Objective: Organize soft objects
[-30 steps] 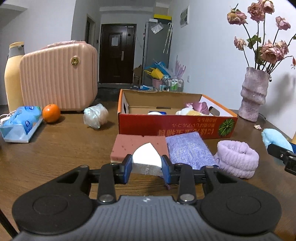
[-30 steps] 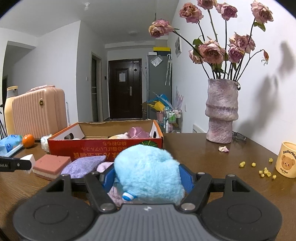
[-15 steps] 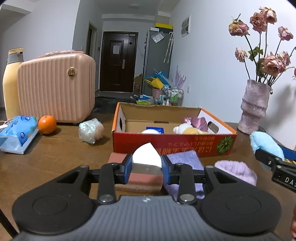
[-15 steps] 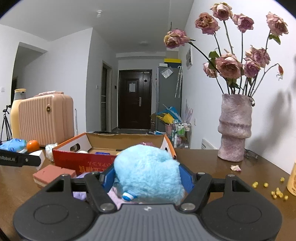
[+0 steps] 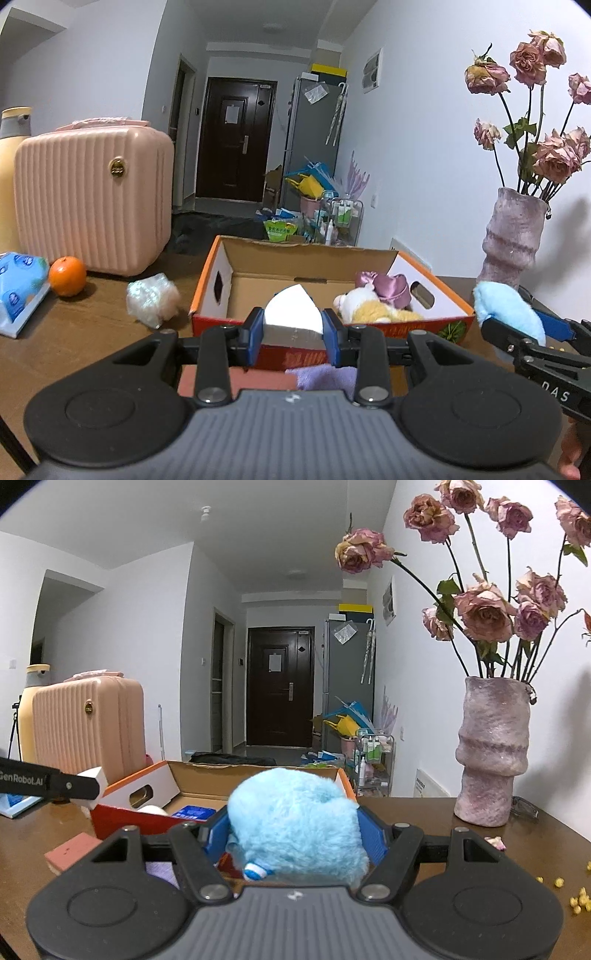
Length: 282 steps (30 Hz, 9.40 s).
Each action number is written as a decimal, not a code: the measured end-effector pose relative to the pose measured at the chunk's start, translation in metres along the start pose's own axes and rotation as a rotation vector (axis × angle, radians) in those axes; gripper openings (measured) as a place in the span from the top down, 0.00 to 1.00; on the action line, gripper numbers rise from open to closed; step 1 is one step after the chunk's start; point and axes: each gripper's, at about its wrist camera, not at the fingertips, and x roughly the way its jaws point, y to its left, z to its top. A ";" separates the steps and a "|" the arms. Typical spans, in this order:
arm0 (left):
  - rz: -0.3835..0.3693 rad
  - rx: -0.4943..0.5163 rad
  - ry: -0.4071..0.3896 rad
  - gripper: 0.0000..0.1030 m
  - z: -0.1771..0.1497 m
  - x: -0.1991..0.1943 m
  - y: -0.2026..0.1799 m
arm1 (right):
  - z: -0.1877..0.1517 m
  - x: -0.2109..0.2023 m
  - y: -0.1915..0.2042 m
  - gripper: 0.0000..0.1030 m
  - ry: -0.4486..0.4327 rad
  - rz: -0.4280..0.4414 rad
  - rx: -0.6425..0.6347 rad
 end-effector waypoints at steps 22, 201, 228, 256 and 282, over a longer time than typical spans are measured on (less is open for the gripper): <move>-0.011 0.030 -0.039 0.67 0.024 0.071 -0.022 | 0.019 0.079 -0.013 0.32 -0.014 0.071 -0.052; 0.177 -0.025 0.041 0.00 -0.066 -0.100 0.004 | -0.043 -0.101 0.029 0.00 0.158 -0.033 0.042; 0.156 0.080 0.137 0.00 -0.070 -0.064 0.024 | -0.046 -0.087 0.047 0.00 0.199 -0.078 0.119; 0.070 0.212 0.234 0.00 -0.064 0.005 0.035 | -0.042 -0.040 0.038 0.00 0.227 -0.107 0.108; 0.057 0.091 0.064 0.78 -0.041 -0.048 0.066 | -0.041 -0.064 0.059 0.00 0.165 -0.196 0.082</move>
